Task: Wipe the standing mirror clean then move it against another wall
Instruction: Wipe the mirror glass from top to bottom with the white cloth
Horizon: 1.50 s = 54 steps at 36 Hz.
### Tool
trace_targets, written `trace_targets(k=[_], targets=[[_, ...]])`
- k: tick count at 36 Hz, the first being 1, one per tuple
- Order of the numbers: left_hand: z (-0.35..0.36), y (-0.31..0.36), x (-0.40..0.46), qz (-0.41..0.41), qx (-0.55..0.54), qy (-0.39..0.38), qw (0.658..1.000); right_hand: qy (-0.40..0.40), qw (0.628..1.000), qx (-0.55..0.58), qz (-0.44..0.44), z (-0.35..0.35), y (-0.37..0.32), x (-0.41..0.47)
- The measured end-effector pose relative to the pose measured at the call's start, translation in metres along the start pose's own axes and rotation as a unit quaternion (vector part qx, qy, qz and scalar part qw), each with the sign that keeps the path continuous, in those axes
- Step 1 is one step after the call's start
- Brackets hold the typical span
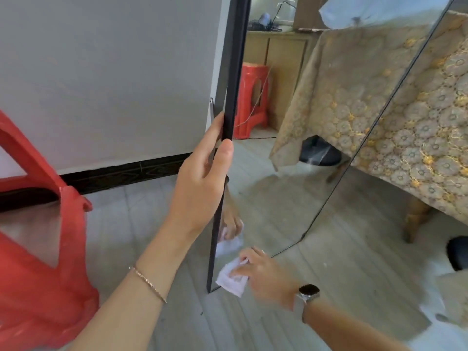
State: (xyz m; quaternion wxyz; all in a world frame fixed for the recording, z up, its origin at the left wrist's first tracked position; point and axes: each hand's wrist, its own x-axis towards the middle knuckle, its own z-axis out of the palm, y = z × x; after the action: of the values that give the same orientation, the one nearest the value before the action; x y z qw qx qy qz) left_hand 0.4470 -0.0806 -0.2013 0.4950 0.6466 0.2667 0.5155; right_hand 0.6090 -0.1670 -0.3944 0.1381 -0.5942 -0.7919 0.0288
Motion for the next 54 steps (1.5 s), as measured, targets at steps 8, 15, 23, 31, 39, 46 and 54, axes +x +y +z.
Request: trace_targets(k=[8, 15, 23, 31, 39, 46, 54], targets=[[0.013, -0.018, -0.007, -0.010, 0.035, 0.099, 0.994, 0.334, 0.935, 0.083, 0.089, -0.123, 0.013, 0.015], [0.027, -0.025, -0.008, 0.005, 0.073, 0.103, 0.992, 0.557, 0.828, 0.018, 0.063, -0.189, 0.025, 0.081], [0.027, -0.031, -0.007, 0.042, 0.082, 0.107, 0.990, 0.245, 0.960, 0.086, 0.106, -0.020, 0.019, 0.011], [0.031, -0.038, -0.007, 0.048, 0.086, 0.117, 0.988, 0.156, 0.971, 0.106, 0.146, -0.066, 0.049, -0.023], [0.041, -0.042, -0.006, 0.064, 0.099, 0.155, 0.981, 0.551, 0.820, 0.003, 0.152, -0.210, 0.089, 0.037], [0.037, -0.042, -0.006, 0.069, 0.103, 0.145, 0.982, 0.418, 0.889, -0.004, 0.186, -0.113, 0.069, 0.045], [0.035, -0.046, -0.002, 0.079, 0.106, 0.148, 0.980, 0.056, 0.980, 0.128, 0.143, 0.018, 0.041, -0.052]])
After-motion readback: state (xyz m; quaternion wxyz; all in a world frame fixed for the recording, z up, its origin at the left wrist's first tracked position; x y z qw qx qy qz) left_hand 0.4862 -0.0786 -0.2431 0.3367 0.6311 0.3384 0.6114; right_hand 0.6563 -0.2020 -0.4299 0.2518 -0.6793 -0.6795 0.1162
